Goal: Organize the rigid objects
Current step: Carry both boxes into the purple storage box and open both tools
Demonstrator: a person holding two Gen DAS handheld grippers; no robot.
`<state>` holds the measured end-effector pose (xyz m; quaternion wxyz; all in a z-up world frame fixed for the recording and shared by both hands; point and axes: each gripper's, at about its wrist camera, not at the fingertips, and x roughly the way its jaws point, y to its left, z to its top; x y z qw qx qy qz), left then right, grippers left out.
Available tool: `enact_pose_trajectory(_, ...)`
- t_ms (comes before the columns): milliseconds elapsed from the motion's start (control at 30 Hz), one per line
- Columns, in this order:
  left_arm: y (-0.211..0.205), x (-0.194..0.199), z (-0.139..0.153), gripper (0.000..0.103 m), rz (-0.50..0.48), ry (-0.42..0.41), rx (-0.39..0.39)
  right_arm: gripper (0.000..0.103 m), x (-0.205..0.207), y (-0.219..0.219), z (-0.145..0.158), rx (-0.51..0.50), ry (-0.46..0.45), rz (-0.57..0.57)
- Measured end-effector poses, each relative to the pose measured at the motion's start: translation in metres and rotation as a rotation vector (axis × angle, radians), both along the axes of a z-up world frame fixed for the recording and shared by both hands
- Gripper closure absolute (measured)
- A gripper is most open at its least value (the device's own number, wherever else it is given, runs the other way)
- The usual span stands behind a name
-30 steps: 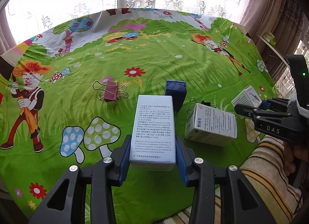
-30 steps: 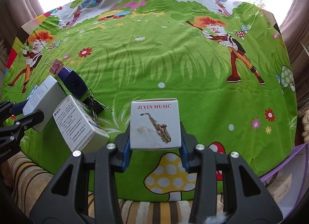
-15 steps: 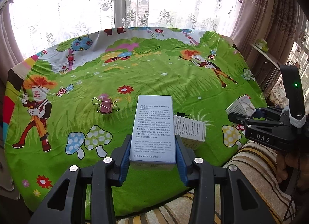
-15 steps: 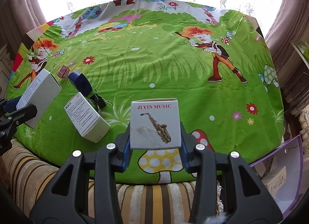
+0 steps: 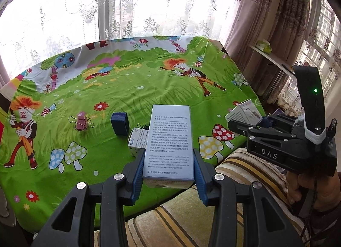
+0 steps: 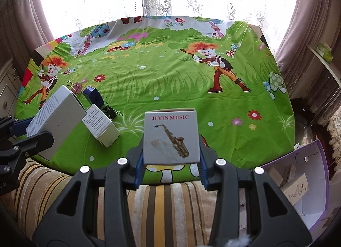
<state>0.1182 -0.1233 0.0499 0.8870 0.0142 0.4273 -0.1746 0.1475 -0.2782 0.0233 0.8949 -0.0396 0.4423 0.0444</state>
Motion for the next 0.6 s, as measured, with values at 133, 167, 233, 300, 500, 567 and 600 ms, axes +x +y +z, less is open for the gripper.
enact_pose_trajectory(133, -0.016, -0.008, 0.001, 0.06, -0.034, 0.011, -0.009, 0.058, -0.011, -0.011, 0.005, 0.009, -0.01, -0.014)
enact_pose_trajectory(167, -0.02, -0.01, 0.002, 0.06, -0.04, 0.012, -0.011, 0.058, -0.014, -0.013, 0.007, 0.012, -0.013, -0.017)
enact_pose_trajectory(233, -0.026, -0.012, 0.003, 0.06, -0.051, 0.016, -0.02, 0.058, -0.02, -0.018, 0.01, 0.016, -0.018, -0.021)
enact_pose_trajectory(300, -0.033, -0.015, 0.004, 0.06, -0.059, 0.025, -0.039, 0.058, -0.026, -0.024, 0.014, 0.021, -0.025, -0.025)
enact_pose_trajectory(500, -0.055, -0.023, 0.007, 0.06, -0.081, 0.038, -0.077, 0.058, -0.044, -0.044, 0.024, 0.025, -0.043, -0.041)
enact_pose_trajectory(567, -0.063, -0.025, 0.008, 0.06, -0.086, 0.044, -0.093, 0.058, -0.048, -0.052, 0.026, 0.023, -0.048, -0.054)
enact_pose_trajectory(600, -0.067, -0.026, 0.007, 0.06, -0.088, 0.05, -0.101, 0.058, -0.05, -0.057, 0.027, 0.021, -0.049, -0.062)
